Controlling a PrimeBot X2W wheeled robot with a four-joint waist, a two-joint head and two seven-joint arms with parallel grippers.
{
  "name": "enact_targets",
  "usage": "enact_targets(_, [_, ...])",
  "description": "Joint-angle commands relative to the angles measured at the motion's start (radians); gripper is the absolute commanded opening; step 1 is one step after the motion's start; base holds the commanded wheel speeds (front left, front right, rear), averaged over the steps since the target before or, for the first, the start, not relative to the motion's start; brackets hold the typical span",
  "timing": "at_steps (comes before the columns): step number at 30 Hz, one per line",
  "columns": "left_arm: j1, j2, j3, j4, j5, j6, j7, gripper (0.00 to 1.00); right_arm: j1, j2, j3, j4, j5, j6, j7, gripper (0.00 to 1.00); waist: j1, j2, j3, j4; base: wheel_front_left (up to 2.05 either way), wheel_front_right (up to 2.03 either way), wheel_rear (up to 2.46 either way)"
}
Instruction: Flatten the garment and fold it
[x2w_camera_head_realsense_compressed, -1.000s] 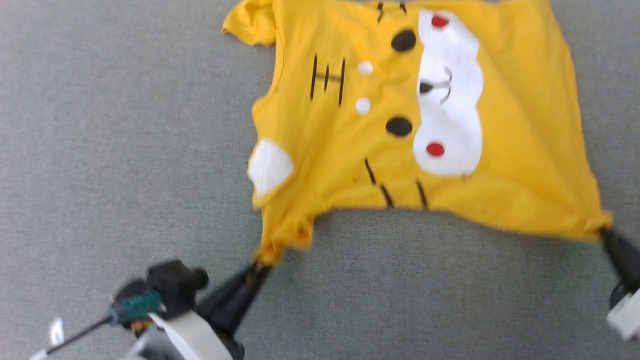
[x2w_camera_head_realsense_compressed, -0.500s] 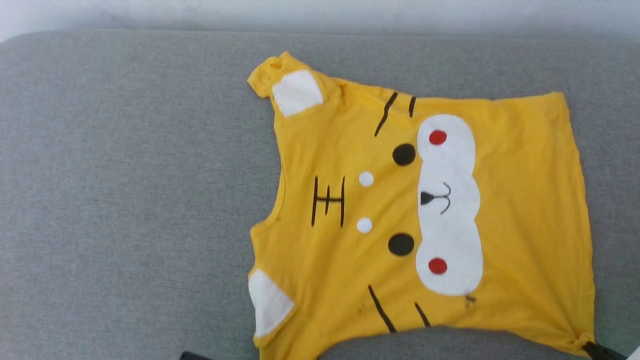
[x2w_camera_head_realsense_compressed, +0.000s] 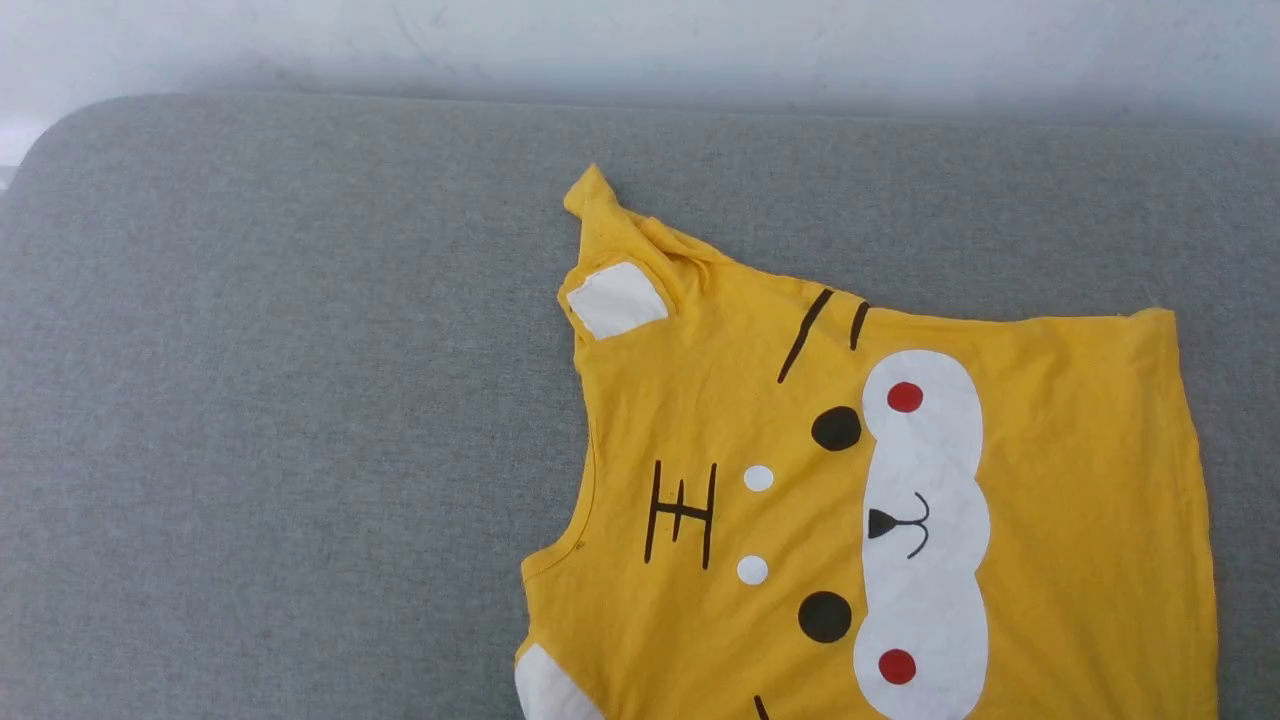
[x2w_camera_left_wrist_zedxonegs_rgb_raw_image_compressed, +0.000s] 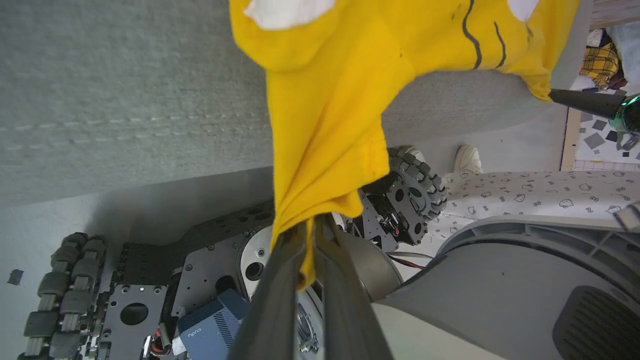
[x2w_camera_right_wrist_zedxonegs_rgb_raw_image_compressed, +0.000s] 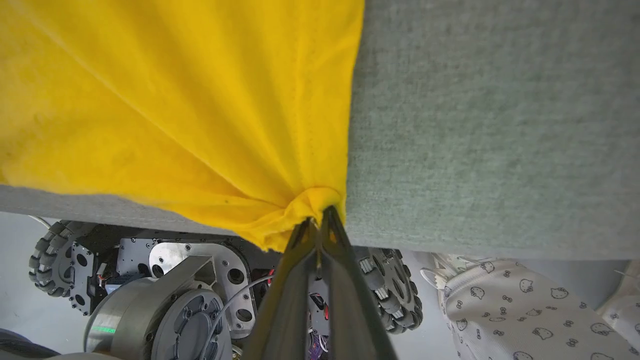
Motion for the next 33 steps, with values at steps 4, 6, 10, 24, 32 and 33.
enact_targets(4, [0.002,0.022,0.048,0.029,0.028,-0.041,-0.103,0.0,0.0,0.016,-0.001,-0.045,0.006,-0.002,-0.047,0.0,0.0001,0.0,-0.018,0.001,0.0,0.0,0.0])
enact_targets(6, [-0.014,0.037,0.073,0.045,0.06,-0.05,-0.154,0.0,-0.013,0.009,-0.002,-0.066,0.004,-0.002,-0.083,0.0,0.0001,0.0,-0.023,0.001,0.0,0.0,0.0])
enact_targets(10, [-0.056,0.061,0.123,0.041,0.12,-0.056,-0.236,0.0,-0.05,-0.008,-0.009,-0.106,-0.002,-0.002,-0.171,0.0,0.0001,0.0,-0.02,-0.001,0.0,0.0,0.0])
enact_targets(24, [-0.301,0.059,0.222,-0.097,0.347,0.032,-0.28,0.0,-0.243,-0.055,-0.029,-0.161,-0.035,-0.002,-0.353,0.0,0.0001,0.0,0.12,-0.018,0.0,0.0,0.0])
enact_targets(32, [-0.391,0.024,0.238,-0.113,0.415,0.057,-0.277,0.0,-0.347,-0.074,-0.041,-0.127,-0.07,-0.002,-0.412,0.0,0.0001,0.0,0.212,-0.029,0.0,0.0,0.0])
enact_targets(33, [-0.397,0.017,0.235,-0.107,0.415,0.054,-0.273,0.0,-0.354,-0.074,-0.034,-0.118,-0.072,-0.002,-0.411,0.0,0.0001,0.0,0.218,-0.03,0.0,0.0,0.0])
